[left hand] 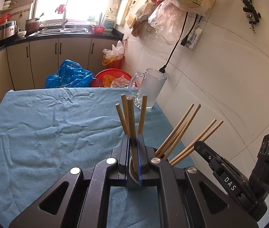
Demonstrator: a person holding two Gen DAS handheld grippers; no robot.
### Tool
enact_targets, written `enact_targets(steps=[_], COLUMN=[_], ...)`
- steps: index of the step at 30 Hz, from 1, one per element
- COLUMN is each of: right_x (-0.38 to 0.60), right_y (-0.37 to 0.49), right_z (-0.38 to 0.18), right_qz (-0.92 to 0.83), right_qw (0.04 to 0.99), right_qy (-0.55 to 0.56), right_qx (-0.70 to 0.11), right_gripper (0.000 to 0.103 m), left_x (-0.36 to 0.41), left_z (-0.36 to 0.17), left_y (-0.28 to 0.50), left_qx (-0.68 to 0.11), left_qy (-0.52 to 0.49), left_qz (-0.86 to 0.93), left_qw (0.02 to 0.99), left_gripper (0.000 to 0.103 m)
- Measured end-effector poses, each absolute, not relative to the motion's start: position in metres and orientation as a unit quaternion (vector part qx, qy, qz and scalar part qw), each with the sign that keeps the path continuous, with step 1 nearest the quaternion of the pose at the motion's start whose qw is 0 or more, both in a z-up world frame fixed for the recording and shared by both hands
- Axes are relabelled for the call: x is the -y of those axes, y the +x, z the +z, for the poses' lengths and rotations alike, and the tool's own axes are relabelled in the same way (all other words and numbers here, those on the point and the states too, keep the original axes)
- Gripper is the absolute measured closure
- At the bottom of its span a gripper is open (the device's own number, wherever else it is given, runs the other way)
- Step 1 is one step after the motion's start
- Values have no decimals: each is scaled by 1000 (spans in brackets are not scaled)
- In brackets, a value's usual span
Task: Organize utensils
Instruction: 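Lower the left gripper's chopstick into the black cup while the right gripper lowers its chopstick in, then open the left gripper over the cup while the right gripper opens too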
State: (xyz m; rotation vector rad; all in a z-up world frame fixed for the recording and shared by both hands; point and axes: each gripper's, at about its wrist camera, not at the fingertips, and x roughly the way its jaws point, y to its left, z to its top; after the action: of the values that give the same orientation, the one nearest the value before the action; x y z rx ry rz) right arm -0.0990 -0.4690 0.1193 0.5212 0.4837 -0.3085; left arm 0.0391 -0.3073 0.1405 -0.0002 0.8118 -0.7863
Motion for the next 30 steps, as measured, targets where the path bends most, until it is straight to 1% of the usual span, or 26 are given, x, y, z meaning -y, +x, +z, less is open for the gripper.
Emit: enact_targets(steps=[22, 23, 25, 26, 27, 30], right_x=[474, 473, 472, 472, 472, 471], right_y=[-97, -98, -97, -97, -96, -95], right_z=[124, 124, 124, 124, 124, 124], right_qz=[-150, -151, -151, -151, -151, -153], right_qw=[928, 928, 928, 928, 928, 927], right_qy=[249, 248, 245, 245, 246, 244], right_qx=[-233, -233, -234, -235, -235, -238], right_gripper=[95, 95, 95, 95, 95, 94], left_x=[311, 311, 310, 309, 308, 307], left_z=[135, 134, 134, 135, 135, 135], left_y=[44, 44, 44, 44, 44, 46], left_qx=[-394, -396, -396, -393, -391, -392], left_qy=[0, 0, 0, -1, 0, -1], left_qz=[-366, -366, -363, -361, -359, -359], left_qw=[843, 842, 844, 846, 847, 847], left_gripper=[96, 95, 82, 80, 78, 77])
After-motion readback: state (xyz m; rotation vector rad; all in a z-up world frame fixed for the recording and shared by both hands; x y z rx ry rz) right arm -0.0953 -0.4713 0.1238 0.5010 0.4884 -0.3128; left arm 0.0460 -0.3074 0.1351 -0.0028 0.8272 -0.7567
